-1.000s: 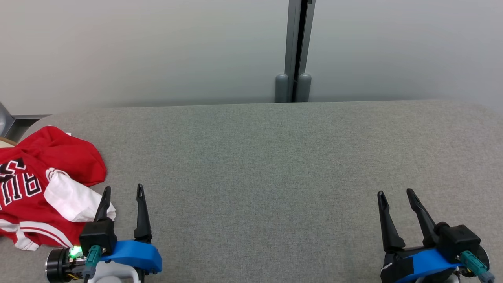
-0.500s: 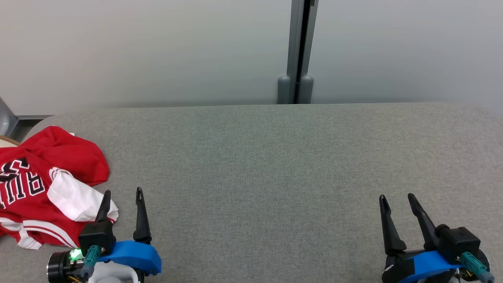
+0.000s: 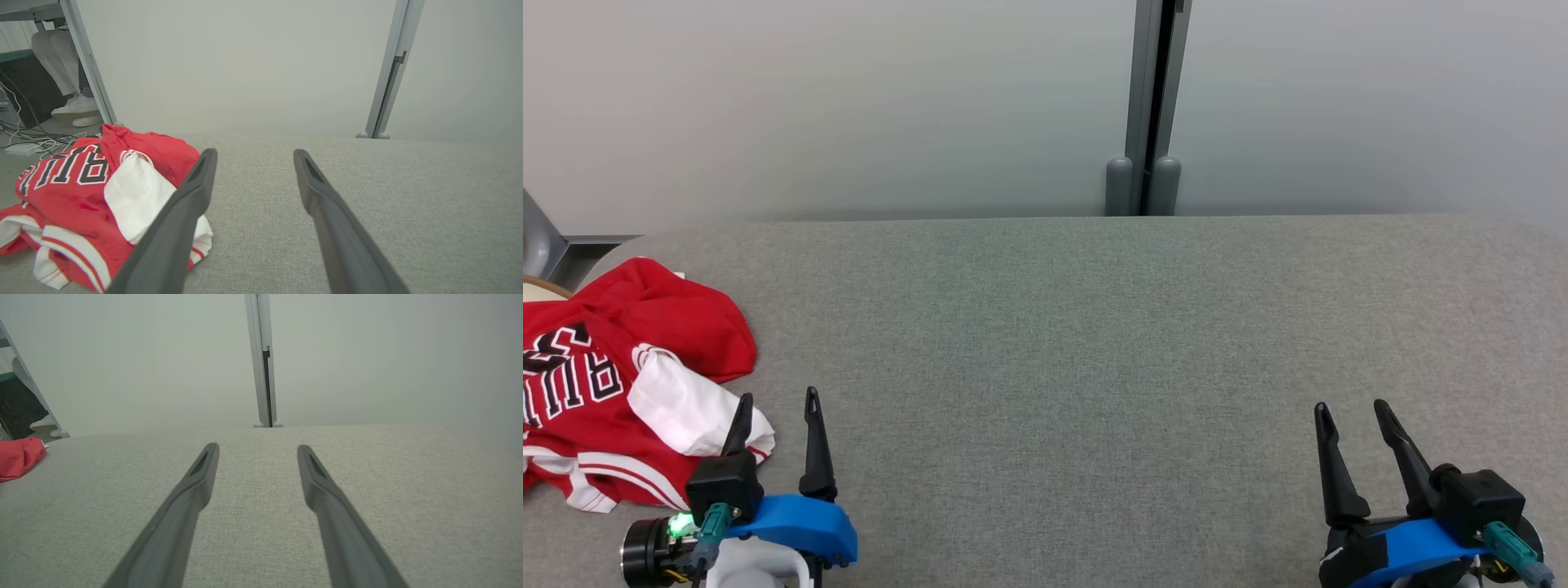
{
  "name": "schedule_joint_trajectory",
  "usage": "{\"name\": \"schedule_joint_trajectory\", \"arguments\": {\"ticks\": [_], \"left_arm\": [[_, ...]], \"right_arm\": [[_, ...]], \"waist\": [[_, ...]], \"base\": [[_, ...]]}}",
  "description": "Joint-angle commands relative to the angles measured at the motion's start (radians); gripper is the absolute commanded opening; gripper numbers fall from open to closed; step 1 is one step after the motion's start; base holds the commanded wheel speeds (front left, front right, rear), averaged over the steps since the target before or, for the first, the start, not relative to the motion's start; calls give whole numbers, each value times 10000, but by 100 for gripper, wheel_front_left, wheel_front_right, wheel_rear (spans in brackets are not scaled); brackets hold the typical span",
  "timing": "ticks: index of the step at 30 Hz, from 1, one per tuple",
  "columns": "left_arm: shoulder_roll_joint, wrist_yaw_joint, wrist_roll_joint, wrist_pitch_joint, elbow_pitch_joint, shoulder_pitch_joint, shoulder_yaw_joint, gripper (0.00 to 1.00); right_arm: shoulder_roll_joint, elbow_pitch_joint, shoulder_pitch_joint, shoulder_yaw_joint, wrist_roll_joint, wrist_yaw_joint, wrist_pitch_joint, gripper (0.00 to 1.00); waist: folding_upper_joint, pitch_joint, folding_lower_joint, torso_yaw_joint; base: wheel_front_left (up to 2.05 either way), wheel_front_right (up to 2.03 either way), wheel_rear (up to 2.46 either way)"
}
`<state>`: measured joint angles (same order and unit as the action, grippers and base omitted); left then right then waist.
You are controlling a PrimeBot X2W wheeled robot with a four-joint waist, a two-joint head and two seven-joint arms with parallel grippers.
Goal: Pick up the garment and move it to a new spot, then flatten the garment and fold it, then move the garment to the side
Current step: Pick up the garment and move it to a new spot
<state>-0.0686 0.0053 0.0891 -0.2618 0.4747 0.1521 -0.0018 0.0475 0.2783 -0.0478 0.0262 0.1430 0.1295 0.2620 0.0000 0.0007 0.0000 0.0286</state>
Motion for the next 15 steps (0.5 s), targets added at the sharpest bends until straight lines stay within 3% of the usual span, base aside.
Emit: {"name": "schedule_joint_trajectory", "arguments": {"ticks": [1, 15], "left_arm": [[-47, 71, 14, -49, -46, 137, 26, 100], [-184, 178, -120, -41, -677, -98, 161, 100]], "right_arm": [[52, -22, 9, 16, 32, 22, 45, 100], [51, -295, 97, -187, 38, 22, 42, 100]], "waist": [[0, -8, 0, 51], [0, -21, 0, 1251]], "base": [[0, 0, 0], [0, 0, 0]]}}
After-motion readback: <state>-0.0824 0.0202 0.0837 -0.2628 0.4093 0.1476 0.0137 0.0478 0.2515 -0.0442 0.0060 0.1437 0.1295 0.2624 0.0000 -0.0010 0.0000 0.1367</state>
